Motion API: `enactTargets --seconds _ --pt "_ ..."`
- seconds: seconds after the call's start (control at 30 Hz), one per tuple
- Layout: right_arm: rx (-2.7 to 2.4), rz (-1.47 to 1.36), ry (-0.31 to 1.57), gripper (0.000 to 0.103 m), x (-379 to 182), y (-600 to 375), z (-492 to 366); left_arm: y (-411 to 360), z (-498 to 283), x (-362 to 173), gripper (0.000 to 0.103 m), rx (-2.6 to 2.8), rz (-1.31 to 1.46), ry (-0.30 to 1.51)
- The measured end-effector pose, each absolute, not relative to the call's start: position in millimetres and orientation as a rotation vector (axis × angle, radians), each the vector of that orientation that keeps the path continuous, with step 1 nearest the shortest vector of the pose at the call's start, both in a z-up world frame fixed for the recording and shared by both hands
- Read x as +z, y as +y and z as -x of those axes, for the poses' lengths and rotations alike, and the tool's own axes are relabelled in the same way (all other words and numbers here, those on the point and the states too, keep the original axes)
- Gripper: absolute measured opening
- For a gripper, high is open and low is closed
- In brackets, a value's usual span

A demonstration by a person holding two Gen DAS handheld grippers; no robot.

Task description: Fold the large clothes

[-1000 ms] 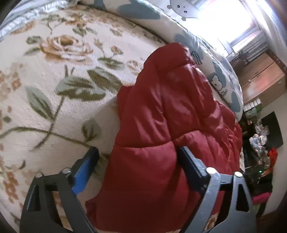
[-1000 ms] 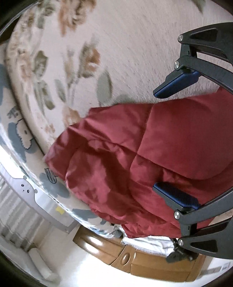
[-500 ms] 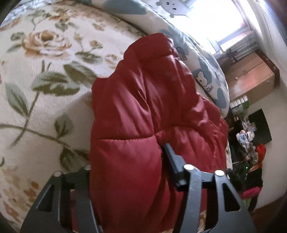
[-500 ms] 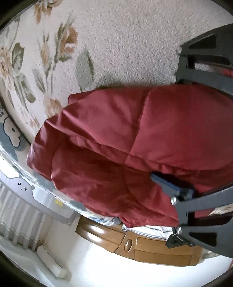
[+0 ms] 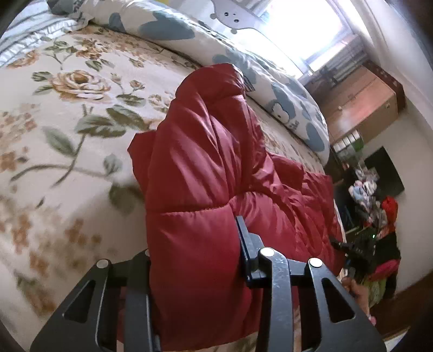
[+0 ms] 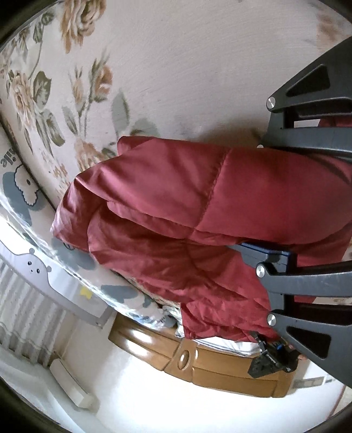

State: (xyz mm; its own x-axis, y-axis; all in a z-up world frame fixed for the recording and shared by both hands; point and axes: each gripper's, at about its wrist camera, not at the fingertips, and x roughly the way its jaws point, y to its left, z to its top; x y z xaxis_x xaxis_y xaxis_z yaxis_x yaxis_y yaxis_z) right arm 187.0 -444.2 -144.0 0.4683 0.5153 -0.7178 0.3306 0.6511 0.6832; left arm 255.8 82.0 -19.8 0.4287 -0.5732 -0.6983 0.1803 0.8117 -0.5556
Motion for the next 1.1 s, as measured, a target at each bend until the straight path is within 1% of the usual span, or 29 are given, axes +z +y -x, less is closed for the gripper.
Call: enactTargets --seconds 0.23,0.4,0.53,0.7,0.77,0.9,0.97,1.1 --pt "0.181 -0.889 1.143 0.038 -120.2 -422.5 -124.5 112.2 -179.0 -7.2 0.031 -0.504 0.437 1.028" --pt "0.191 -0.917 1.144 0.038 -113.6 -410.6 -89.2 128.3 -137.9 -0.3 0.031 -0.499 0.447 1.032" --pt "0.186 -0.926 1.146 0.038 -110.7 -404.1 -72.5 134.8 -119.9 -0.8 0.031 -0.492 0.431 1.049" --pt "0.165 -0.931 1.154 0.041 -119.5 -401.3 -65.8 141.2 -112.0 -19.6 0.031 -0.456 0.416 1.077" --pt "0.154 -0.941 1.160 0.044 -126.5 -403.5 -63.9 139.8 -112.3 -25.5 0.033 -0.433 0.398 1.079" --pt "0.138 -0.931 1.164 0.050 -131.9 -401.6 -57.5 132.3 -111.7 -32.8 0.042 -0.386 0.336 1.073" --pt "0.136 -0.935 1.161 0.054 -132.8 -402.1 -56.2 132.3 -112.4 -34.2 0.044 -0.377 0.338 1.073" --pt "0.128 -0.938 1.157 0.057 -132.5 -400.6 -47.6 135.8 -111.8 -34.8 0.052 -0.362 0.345 1.073"
